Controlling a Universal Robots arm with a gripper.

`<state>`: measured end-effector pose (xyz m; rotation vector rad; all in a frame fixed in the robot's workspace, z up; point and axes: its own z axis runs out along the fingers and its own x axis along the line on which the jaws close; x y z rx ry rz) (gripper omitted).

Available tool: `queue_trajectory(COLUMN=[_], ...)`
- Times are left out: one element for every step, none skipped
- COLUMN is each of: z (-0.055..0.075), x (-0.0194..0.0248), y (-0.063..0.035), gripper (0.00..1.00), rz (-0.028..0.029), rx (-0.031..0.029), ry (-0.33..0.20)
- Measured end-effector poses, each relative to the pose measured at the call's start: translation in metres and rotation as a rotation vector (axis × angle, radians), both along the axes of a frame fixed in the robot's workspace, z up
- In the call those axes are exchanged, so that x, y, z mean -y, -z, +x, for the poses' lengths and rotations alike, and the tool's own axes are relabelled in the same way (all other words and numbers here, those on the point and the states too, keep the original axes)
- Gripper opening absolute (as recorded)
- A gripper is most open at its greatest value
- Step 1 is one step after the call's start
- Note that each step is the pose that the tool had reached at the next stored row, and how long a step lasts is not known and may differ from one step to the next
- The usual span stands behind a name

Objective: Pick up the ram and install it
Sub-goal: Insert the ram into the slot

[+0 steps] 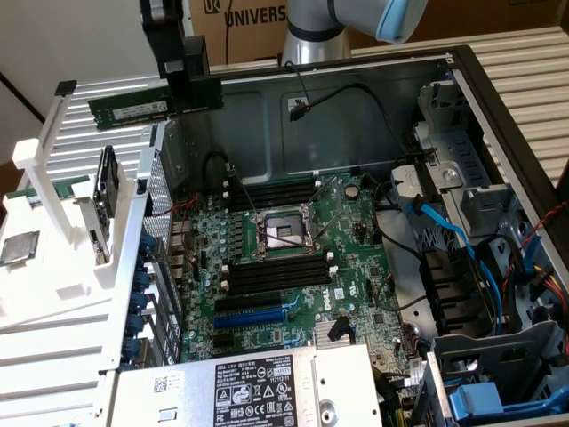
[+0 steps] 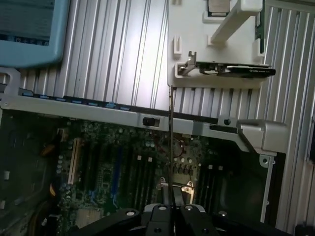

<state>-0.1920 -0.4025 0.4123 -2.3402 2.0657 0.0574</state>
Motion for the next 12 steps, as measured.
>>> queue_trajectory(z=[0.004, 0.009, 0.013, 0.018, 0.022, 0.027, 0.032, 0.036, 0.041, 0.045, 0.05, 0.054], x=[0.0, 0.0, 0.0, 0.0001, 0.0001, 0.0001, 0.0002, 0.0002, 0.0003, 0.0003, 0.0004, 0.0005], y=[0.0018, 0.0036, 0.0054, 0.0071, 0.0089, 0.0109, 0.0127, 0.0143, 0.0162, 0.0181, 0.0199, 0.0218], gripper=[0.12, 0.12, 0.12, 0.12, 0.12, 0.12, 0.12, 0.12, 0.12, 0.12, 0.12, 0.12], rz=[-0.0001, 0.0, 0.0, 0.0, 0.0, 0.0, -0.0001, -0.0001, -0.0001, -0.0001, 0.0, 0.0], rx=[-0.0001, 0.0, 0.0, 0.0, 0.0, 0.0, -0.0001, -0.0001, -0.0001, 0.0, 0.0, 0.0], ry=[0.0, 0.0, 0.0, 0.0, 0.0, 0.0, 0.0, 0.0, 0.0, 0.0, 0.0, 0.0])
